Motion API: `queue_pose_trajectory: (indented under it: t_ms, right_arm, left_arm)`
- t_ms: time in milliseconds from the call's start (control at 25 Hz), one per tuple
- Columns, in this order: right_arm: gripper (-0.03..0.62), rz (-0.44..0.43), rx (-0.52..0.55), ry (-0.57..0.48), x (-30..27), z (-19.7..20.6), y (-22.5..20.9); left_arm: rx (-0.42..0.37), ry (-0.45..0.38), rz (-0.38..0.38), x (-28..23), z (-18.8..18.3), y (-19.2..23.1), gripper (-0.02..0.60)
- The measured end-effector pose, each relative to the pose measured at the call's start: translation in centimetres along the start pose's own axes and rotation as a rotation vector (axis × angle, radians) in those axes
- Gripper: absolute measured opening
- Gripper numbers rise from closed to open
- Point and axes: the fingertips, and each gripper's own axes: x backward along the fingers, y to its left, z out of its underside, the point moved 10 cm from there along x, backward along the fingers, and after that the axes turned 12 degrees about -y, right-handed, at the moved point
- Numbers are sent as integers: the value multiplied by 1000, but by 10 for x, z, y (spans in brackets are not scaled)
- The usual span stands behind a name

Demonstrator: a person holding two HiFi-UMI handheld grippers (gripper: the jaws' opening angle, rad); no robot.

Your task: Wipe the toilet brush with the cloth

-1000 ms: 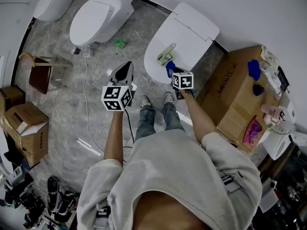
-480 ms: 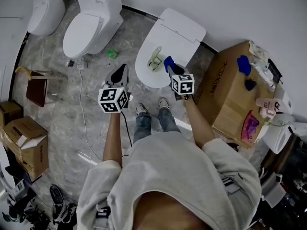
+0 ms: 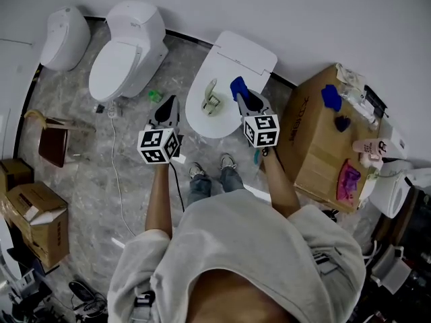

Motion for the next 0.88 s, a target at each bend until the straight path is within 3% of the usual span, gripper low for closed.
queue_pose_trajectory:
  t_ms: [320, 880]
  right_arm:
    - [101, -9, 40, -113, 9, -45, 6]
    - [101, -41, 88, -201, -3, -83, 10]
  left_arm:
    - [-21, -58, 3, -2, -23, -1, 18]
    - [-64, -133, -6, -11, -55, 9, 18]
